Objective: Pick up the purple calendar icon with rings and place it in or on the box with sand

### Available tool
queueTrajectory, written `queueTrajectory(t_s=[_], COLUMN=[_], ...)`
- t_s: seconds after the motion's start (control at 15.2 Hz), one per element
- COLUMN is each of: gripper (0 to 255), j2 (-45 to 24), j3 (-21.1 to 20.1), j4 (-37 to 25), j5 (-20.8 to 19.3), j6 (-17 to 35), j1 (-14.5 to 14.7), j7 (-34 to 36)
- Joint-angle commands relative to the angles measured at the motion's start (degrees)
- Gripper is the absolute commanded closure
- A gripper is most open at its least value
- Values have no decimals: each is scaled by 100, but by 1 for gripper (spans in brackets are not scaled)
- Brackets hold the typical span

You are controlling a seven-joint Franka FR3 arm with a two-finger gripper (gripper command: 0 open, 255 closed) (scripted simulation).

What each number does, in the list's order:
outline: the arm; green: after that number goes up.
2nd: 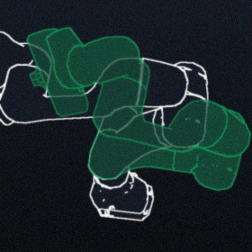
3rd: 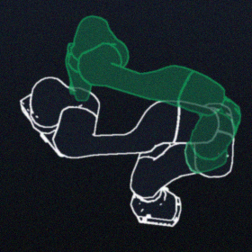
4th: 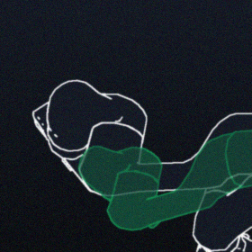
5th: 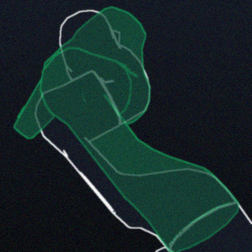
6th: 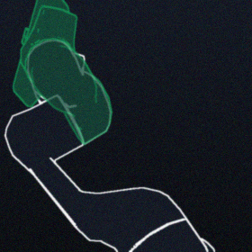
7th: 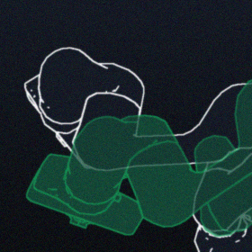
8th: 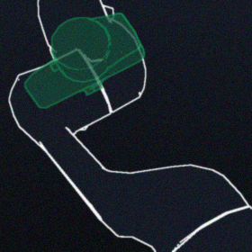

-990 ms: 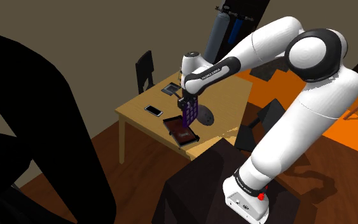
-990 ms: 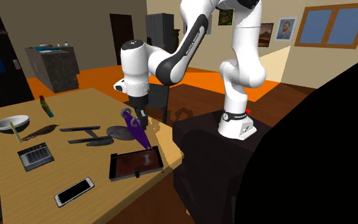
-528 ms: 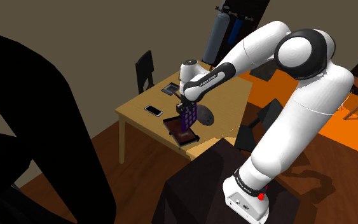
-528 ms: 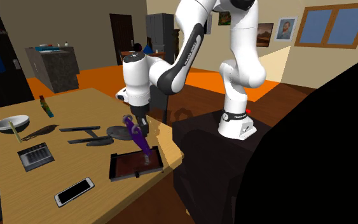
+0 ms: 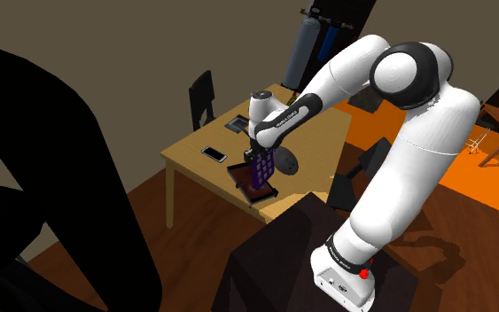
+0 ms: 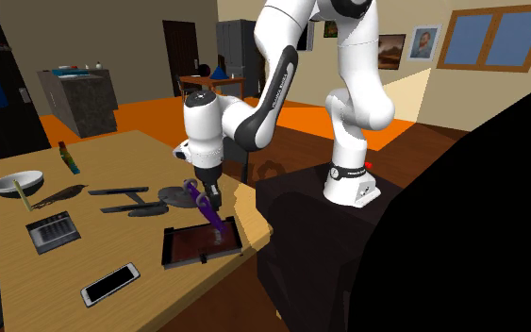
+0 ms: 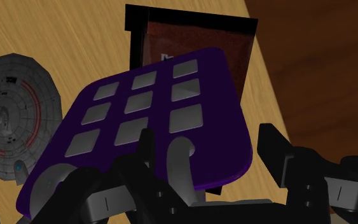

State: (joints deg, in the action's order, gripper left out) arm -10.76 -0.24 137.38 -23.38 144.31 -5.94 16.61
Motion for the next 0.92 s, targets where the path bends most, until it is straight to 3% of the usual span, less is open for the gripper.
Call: queueTrajectory(t_s=[0.0,0.26,0.33,0.66,0.86], gripper=[255,255,0,0,0], j2=[-6,-6,-6,-6,477], j3=[1,1,1,1,-117], j4=[-5,-5,-6,-5,-66], j5=[-5,-5,-4,-5,264], j6=[8,8,7,8,-534], j1=[1,1,1,1,47], j7=[5,5,5,5,-173])
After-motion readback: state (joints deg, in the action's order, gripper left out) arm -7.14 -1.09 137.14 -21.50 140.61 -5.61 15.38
